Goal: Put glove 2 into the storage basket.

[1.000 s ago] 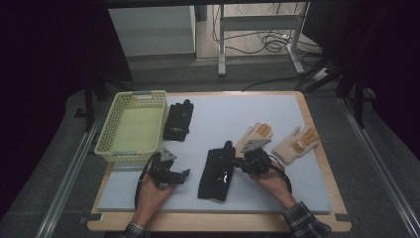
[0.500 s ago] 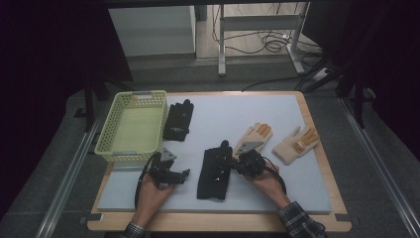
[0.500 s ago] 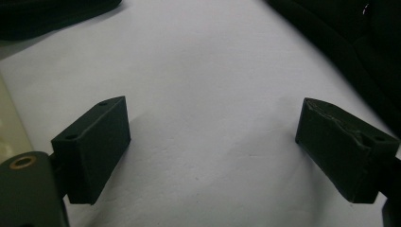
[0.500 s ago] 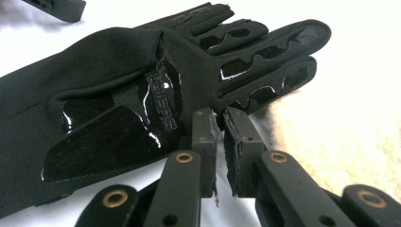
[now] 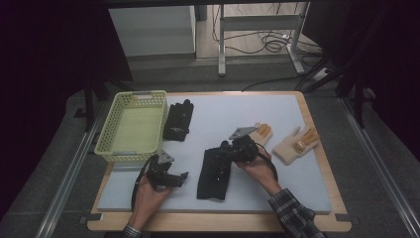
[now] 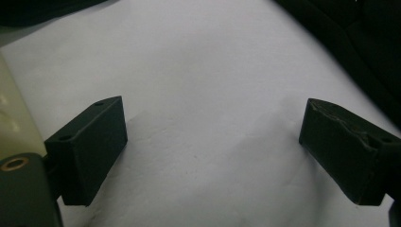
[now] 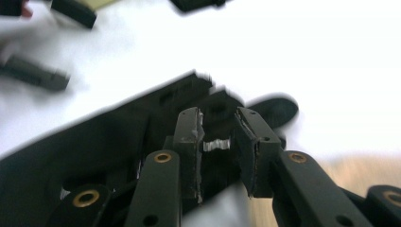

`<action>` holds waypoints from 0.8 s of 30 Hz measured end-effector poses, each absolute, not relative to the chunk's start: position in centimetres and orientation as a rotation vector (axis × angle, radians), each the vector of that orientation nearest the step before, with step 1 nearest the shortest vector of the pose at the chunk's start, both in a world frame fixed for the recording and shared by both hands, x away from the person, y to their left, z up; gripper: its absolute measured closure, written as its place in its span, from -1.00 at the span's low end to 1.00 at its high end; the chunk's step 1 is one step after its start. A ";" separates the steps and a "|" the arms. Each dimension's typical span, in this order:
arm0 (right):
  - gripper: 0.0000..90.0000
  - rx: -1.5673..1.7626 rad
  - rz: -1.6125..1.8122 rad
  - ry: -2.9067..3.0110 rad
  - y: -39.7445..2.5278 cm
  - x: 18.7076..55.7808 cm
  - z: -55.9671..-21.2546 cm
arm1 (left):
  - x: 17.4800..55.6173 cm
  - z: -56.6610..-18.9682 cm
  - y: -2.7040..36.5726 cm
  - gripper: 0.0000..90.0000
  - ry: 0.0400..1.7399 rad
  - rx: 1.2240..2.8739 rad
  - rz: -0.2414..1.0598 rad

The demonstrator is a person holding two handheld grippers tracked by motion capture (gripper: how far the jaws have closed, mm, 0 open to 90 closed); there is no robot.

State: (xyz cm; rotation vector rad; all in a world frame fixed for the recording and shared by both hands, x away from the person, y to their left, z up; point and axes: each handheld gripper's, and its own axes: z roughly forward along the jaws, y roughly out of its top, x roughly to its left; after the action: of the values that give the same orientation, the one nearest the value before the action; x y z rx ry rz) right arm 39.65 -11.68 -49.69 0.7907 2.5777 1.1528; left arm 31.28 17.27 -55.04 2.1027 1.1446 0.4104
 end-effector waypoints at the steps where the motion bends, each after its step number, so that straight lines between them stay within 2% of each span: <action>1: 0.52 0.791 1.153 2.578 -11.7 39.6 -49.7 | 31.3 -55.1 17.3 -0.81 1.144 2.103 0.410; 9: 0.51 0.753 1.121 2.596 -7.0 43.3 -49.4 | 31.3 -55.1 17.3 -0.82 1.142 2.103 0.412; 17: 0.57 0.722 1.118 2.639 -2.1 46.5 -50.1 | 31.3 -55.1 17.3 -0.82 1.143 2.101 0.408; 24: 0.43 0.674 1.075 2.640 1.0 48.5 -51.5 | 31.3 -55.1 17.3 -0.82 1.144 2.102 0.405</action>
State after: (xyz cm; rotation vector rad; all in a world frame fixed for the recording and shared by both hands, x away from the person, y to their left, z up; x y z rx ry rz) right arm 48.48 0.96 -51.51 0.6745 2.6400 1.0749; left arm 31.30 17.29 -55.11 2.1017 1.1441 0.4054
